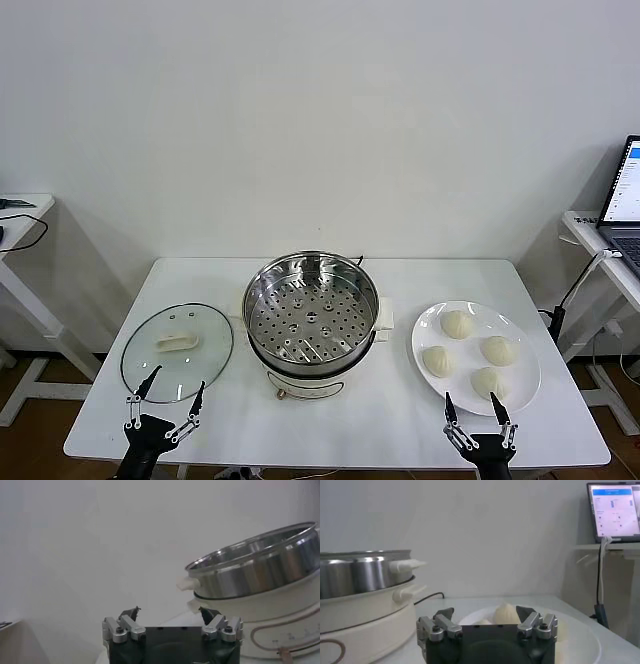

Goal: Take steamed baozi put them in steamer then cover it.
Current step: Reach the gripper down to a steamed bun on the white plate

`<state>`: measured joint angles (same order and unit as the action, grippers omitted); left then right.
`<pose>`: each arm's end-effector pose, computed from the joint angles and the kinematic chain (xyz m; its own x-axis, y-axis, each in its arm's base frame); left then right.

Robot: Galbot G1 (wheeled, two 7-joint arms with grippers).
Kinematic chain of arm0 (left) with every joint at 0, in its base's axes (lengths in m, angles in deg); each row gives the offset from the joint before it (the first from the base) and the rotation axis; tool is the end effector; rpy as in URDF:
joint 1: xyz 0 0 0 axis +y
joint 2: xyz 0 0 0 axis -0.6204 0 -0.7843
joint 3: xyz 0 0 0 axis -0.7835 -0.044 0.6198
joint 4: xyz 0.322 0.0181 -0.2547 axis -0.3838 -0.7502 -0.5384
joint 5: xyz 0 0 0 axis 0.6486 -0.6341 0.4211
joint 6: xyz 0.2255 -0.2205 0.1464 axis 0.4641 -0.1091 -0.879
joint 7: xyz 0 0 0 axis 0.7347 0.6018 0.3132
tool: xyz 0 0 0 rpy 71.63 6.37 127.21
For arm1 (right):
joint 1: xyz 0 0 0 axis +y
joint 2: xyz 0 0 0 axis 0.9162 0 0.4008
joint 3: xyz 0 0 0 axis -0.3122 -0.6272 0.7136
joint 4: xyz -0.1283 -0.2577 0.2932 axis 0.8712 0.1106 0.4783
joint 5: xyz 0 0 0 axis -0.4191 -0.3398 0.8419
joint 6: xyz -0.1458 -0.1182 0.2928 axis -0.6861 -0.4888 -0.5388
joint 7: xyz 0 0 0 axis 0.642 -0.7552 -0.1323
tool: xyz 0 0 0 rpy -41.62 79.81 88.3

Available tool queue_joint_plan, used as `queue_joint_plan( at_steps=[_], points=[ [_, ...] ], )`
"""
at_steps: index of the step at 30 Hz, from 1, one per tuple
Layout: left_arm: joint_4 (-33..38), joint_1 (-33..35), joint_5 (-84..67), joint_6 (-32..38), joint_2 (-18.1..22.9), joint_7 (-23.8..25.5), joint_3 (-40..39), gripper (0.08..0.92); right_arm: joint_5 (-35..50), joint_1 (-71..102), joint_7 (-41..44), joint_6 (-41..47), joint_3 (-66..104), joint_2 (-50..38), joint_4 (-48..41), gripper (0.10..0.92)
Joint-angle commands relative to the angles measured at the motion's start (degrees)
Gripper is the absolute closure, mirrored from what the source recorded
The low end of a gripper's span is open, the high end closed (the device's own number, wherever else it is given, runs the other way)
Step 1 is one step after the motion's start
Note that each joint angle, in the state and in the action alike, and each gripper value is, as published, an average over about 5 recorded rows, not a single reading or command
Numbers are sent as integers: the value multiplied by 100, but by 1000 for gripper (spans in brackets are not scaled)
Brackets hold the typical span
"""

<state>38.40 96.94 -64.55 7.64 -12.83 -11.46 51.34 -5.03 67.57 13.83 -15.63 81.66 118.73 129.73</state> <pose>0.0491 0.1213 -0.3854 -0.9869 0.1615 -0.0001 0.1507 0.9210 0.3593 0.0490 -0.1091 -0.4183 -0.9962 0.0774 0.0390 0.0784 0.9966 0.0255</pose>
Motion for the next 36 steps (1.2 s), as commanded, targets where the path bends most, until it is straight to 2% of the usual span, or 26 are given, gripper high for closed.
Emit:
queue_joint_plan(
  at_steps=[1, 6, 12, 16, 20, 23, 29, 32, 36],
  points=[
    [120, 22, -35, 22, 32, -23, -9, 177, 241, -629, -503, 1063, 279, -147, 236, 203],
    [114, 10, -25, 54, 21, -23, -52, 177, 1214, -2214, -796, 2031, 489, -767, -172, 203],
    [144, -3, -26, 65, 13, -42, -51, 177, 2299, -4495, -495, 2503, -177, -1716, -1584, 203],
    [176, 0, -26, 59, 7, -50, -58, 177, 2633, -5804, 303, 2615, -1118, -2161, -2764, 203],
    [212, 34, -25, 59, 10, -56, -71, 177, 2687, -6759, 1972, 2881, -1866, -2563, -3681, 203],
    [220, 57, -23, 56, 14, -60, -74, 177, 2115, -7382, 3813, 3027, -2574, -2913, -4237, 203],
    [179, 49, -20, 33, 67, -69, -64, 177, 118, -9028, 6952, 2829, -4066, -3163, -5325, 203],
    [146, 47, -15, 29, 89, -68, -55, 177, -664, -9740, 7942, 2664, -4716, -3078, -5746, 203],
    [145, 68, -13, 25, 117, -70, -31, 177, -1473, -10305, 8622, 2378, -5404, -2863, -6058, 203]
  ],
)
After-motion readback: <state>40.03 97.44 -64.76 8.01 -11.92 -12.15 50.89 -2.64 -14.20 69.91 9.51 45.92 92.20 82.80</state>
